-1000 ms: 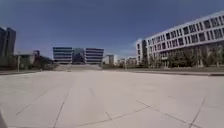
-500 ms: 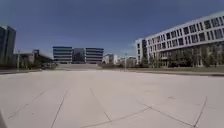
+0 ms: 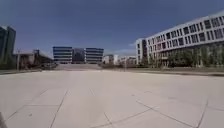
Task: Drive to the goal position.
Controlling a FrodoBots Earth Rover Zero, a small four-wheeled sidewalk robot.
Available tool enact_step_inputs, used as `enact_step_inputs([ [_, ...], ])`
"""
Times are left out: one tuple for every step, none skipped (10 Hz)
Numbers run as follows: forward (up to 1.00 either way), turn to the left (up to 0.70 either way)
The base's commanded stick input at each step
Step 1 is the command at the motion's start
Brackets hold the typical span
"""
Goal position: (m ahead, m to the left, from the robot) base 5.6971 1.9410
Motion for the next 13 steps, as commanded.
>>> enact_step_inputs([
  [0.09, -0.05],
  [0.09, -0.05],
  [0.09, -0.05],
  [0.09, -0.05],
  [0.09, -0.05],
  [0.09, -0.05],
  [0.09, -0.05],
  [0.09, -0.05],
  [0.09, -0.05],
  [0.09, -0.05],
  [0.09, -0.05],
  [0.09, -0.05],
  [0.09, -0.05],
])
